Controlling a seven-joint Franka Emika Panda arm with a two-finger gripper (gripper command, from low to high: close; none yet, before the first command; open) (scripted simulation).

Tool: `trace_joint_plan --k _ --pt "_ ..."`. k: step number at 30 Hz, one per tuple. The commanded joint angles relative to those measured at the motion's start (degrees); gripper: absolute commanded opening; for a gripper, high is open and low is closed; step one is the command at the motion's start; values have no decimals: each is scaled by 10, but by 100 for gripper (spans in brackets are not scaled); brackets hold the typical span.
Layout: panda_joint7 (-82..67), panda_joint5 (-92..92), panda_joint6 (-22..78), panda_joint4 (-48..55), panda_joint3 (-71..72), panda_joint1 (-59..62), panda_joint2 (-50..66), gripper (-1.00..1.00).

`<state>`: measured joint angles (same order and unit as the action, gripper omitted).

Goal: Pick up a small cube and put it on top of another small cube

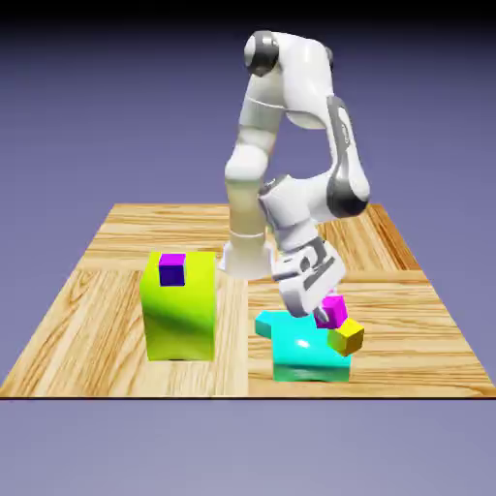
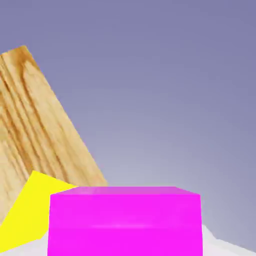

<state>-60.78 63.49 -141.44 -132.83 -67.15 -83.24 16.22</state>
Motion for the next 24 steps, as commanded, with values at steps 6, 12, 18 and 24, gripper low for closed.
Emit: trace_joint_plan --k 6,12,18,24 --pt "-150 -126 115 53 -46 -44 40 -100" --pt "-299 -252 231 106 -92 -88 81 -100" --pt "-377 -200 212 96 -33 -46 131 -100" --pt "-372 -208 218 99 -42 -52 126 100"
